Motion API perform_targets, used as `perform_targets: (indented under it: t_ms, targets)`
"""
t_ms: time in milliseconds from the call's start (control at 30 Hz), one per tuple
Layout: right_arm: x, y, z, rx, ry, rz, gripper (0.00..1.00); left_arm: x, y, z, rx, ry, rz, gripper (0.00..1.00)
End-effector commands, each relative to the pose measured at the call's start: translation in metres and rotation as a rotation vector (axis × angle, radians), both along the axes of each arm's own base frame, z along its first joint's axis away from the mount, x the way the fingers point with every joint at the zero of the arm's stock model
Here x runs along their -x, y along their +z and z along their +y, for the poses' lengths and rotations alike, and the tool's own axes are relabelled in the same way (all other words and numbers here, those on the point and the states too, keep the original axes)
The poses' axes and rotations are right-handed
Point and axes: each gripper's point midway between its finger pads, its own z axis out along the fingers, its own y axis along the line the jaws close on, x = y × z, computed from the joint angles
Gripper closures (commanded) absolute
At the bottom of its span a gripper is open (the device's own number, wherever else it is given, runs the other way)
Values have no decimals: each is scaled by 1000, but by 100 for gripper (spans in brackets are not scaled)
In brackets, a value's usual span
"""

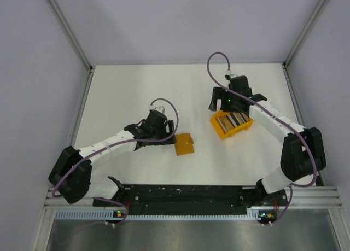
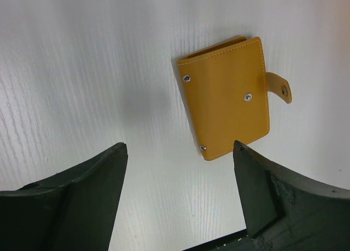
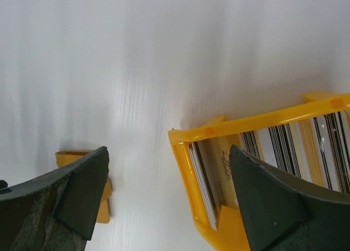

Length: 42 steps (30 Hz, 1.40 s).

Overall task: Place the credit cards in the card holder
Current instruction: Move the storage box to the center of the board, then pick up the credit card from the storage box.

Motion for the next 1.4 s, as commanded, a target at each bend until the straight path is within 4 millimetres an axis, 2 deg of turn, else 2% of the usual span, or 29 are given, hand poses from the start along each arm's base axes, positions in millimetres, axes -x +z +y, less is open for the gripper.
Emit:
perform_targets:
  t_ms: [0,67,133,333,500,833,1000,1367]
  targets:
    - [1,4,-23,68,-26,-27,10,-11,15,-6,30,2,-51,18]
    - [5,-4,-25,63,-15,-3,18,-13,18,-7,35,1,-56,18]
    - [10,-9,-22,36,25,21,19,-14,18,-8,33,-2,-58,18]
    - [31,-20,6,-82,171,92,22,-15,16,-9,28,-8,-52,18]
    - [37,-40,4,-68,173,146,25,-15,15,-11,35,-6,-46,18]
    - [44,-62,6,-60,204,208,23,-15,14,-11,35,-11,-45,18]
    - [46,-63,6,-62,212,214,24,-14,11,-12,34,-15,-35,18]
    - [43,-45,8,-72,217,180,31,-14,12,-13,42,-13,-33,18]
